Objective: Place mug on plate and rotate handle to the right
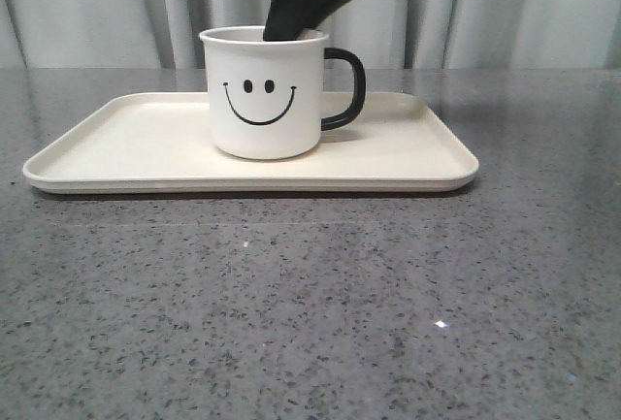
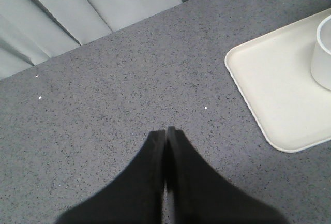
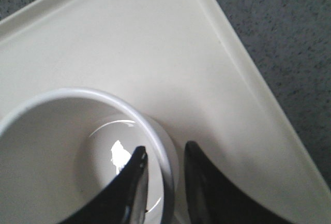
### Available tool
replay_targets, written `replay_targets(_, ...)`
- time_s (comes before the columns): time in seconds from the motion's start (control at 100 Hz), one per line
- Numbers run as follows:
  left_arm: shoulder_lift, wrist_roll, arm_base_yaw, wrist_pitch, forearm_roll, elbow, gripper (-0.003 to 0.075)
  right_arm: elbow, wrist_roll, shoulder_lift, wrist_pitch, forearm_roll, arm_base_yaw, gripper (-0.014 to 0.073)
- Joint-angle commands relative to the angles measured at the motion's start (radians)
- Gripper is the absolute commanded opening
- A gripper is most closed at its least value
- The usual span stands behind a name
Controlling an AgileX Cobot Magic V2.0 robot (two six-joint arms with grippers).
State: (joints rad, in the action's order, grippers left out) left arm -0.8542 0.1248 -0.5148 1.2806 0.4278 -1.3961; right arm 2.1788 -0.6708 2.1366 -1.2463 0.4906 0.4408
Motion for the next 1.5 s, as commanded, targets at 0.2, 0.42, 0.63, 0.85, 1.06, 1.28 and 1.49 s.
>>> replay_targets(0.2,0.0,0.011,0.0,-0.02,0.017,-0.022,-0.002,0.165,0.053,-0.182,-0.034,0.043,-0.008,0.0207)
replay_targets(0.42,0.0,0.011,0.0,-0.02,0.02,-0.022,-0.002,0.244,0.123,-0.296,0.053,0.031,-0.045,0.0207)
replay_targets(0.63,0.0,0.011,0.0,-0.023,0.029,-0.022,-0.002,0.245,0.171,-0.471,0.079,0.031,-0.193,0.0204)
replay_targets(0.85,0.0,0.011,0.0,-0.025,0.05,-0.022,-0.002,0.217,0.196,-0.658,0.105,0.099,-0.444,0.0105)
replay_targets(1.06,0.0,0.011,0.0,-0.028,0.051,-0.022,-0.002,0.061,0.198,-0.855,0.189,0.137,-0.62,-0.0125)
replay_targets(1.28,0.0,0.011,0.0,-0.031,0.051,-0.022,-0.002,-0.287,0.198,-1.098,0.345,0.043,-0.635,-0.0113)
replay_targets(1.49,0.0,0.011,0.0,-0.081,0.026,-0.022,-0.002,-0.643,0.213,-1.324,0.462,-0.031,-0.635,-0.0113)
